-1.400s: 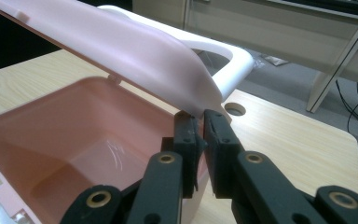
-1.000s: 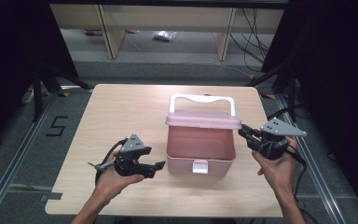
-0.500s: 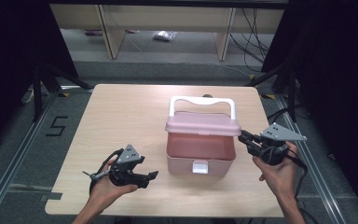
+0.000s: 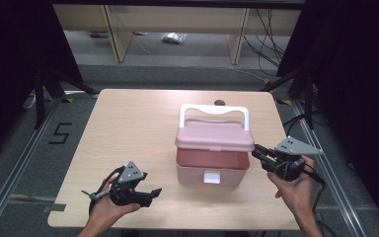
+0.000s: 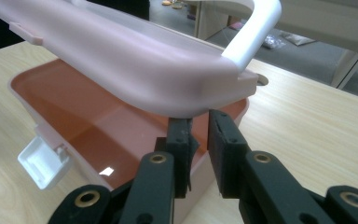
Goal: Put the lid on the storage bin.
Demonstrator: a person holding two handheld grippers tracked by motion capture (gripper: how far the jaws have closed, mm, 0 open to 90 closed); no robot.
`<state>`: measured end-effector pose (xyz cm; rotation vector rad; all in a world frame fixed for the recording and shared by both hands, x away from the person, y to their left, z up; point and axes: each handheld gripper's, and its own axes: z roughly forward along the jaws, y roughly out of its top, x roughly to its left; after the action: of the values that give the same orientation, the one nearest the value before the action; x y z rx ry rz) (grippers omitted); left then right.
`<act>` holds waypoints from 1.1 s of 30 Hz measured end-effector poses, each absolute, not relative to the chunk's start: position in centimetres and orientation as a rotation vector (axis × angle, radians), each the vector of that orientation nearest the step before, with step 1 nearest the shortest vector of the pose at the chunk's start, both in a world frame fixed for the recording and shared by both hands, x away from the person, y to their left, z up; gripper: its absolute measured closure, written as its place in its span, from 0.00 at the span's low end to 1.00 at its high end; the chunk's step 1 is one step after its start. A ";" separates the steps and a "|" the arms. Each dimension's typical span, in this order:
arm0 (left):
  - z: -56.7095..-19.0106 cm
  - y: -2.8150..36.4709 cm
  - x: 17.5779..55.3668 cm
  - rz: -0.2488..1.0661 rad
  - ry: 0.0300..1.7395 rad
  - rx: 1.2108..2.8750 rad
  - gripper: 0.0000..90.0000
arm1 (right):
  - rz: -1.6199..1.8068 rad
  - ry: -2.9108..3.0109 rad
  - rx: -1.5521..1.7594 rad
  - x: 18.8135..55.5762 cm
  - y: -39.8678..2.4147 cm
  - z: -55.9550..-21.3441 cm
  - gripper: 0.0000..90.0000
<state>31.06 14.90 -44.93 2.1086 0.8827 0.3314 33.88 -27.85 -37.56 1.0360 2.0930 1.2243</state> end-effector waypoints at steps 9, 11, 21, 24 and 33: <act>-45.6 15.0 30.9 0.338 0.888 2.118 0.30 | 1.224 2.120 1.031 33.4 -27.8 -37.9 0.87; -45.7 15.0 30.8 0.327 0.886 2.116 0.30 | 1.221 2.116 1.069 33.1 -27.6 -37.9 0.87; -45.9 15.1 30.5 0.323 0.880 2.123 0.29 | 1.216 2.137 1.059 32.9 -27.6 -38.5 0.85; -46.0 15.1 30.4 0.321 0.881 2.123 0.29 | 1.199 2.155 1.059 32.8 -27.7 -38.6 0.85; -46.4 15.4 30.3 0.310 0.887 2.130 0.29 | 1.190 2.172 1.037 32.6 -27.8 -38.8 0.85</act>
<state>30.28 15.38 -46.36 2.1302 0.8867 0.3101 32.58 -27.80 -38.81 1.0374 2.1715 1.1905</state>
